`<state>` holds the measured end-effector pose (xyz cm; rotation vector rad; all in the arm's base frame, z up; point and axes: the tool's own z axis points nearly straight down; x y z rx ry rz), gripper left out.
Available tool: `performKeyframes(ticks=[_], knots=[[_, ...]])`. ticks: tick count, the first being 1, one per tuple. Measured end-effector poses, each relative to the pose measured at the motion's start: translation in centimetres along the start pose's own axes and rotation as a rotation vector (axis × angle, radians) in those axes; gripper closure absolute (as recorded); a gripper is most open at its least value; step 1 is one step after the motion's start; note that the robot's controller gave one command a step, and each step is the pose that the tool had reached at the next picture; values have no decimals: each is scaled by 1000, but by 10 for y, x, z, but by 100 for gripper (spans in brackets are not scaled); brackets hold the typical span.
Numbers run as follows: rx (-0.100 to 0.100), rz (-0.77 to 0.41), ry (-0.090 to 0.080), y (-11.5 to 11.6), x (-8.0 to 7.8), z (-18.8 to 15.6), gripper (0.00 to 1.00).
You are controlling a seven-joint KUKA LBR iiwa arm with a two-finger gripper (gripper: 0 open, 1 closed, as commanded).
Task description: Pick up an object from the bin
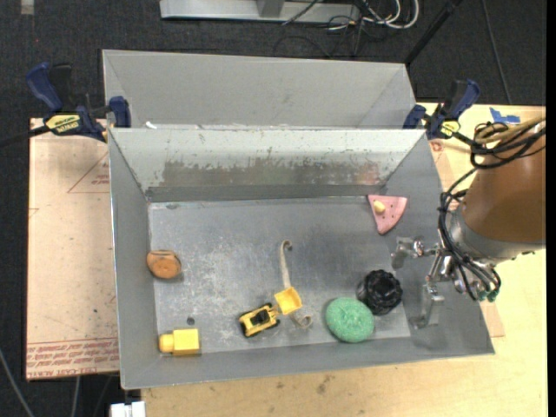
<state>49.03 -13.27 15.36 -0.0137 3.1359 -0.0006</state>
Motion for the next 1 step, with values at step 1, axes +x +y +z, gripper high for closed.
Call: performKeyframes(ticks=[1], knots=[[-2,-7,9,-5,14,45,0]])
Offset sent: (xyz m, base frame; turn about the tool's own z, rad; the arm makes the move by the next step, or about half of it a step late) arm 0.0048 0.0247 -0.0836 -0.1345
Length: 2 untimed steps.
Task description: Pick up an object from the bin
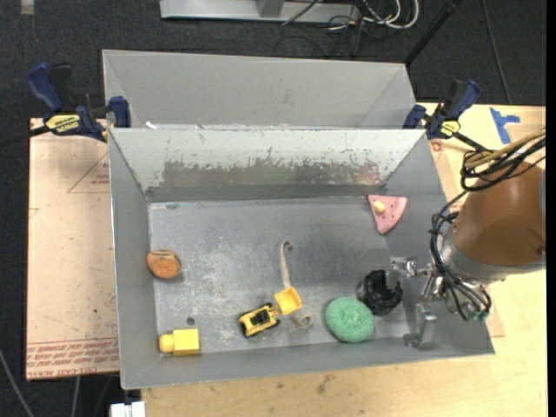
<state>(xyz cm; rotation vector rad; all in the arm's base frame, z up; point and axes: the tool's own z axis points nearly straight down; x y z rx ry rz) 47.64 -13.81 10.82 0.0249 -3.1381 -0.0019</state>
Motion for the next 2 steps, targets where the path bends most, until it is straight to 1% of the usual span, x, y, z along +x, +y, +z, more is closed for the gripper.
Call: performKeyframes(ticks=[1,2], knots=[[6,-125,-17,28,-23,35,0],[3,46,-22,36,-16,33,100]])
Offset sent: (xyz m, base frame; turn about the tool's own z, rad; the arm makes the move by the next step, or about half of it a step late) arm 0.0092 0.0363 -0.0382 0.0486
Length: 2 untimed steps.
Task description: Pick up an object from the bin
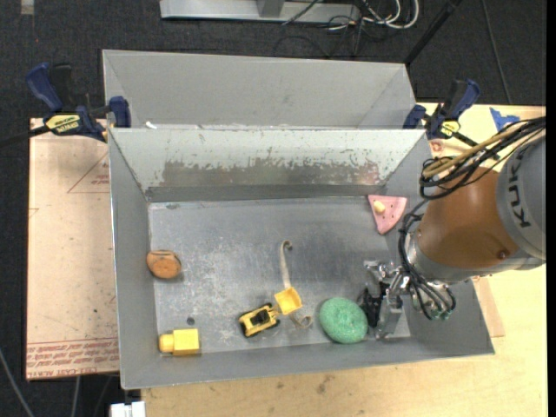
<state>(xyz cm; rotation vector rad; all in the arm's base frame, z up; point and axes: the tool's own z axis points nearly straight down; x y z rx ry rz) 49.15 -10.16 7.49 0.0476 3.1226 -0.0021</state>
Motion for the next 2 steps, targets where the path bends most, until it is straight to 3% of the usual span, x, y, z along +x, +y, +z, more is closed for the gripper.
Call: performKeyframes(ticks=[1,2], knots=[[0,0,0,0,0,0,100],[-4,-2,22,3,2,-39,100]])
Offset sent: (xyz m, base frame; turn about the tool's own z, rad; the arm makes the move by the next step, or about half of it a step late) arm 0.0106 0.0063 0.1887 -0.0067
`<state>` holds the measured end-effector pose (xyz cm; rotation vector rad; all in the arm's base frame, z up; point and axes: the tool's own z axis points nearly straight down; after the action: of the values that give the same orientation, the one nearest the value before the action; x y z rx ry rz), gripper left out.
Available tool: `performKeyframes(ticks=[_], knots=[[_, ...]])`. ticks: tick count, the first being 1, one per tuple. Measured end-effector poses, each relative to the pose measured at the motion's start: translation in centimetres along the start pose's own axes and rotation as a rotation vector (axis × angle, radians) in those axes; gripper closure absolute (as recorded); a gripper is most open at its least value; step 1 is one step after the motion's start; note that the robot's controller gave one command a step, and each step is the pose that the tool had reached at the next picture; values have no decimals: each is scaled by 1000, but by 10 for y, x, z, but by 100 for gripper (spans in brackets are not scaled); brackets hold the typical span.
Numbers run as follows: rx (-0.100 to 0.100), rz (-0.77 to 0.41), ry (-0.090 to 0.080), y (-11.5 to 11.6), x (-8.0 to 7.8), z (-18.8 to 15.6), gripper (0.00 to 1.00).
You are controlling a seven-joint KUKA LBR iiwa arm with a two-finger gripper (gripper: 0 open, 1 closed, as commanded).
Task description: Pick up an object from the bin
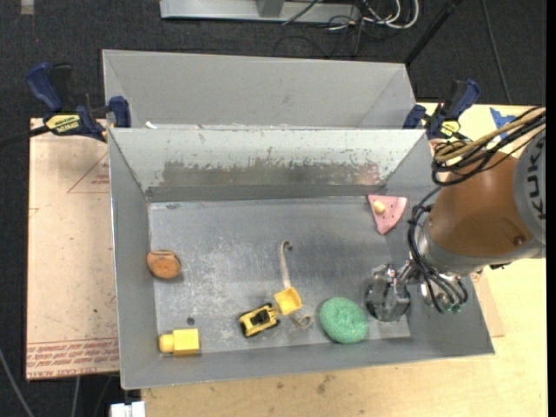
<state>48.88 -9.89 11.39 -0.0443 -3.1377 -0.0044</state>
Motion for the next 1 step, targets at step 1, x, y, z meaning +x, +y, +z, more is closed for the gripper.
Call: performKeyframes(ticks=[1], knots=[[2,-6,-9,-25,-70,35,0]])
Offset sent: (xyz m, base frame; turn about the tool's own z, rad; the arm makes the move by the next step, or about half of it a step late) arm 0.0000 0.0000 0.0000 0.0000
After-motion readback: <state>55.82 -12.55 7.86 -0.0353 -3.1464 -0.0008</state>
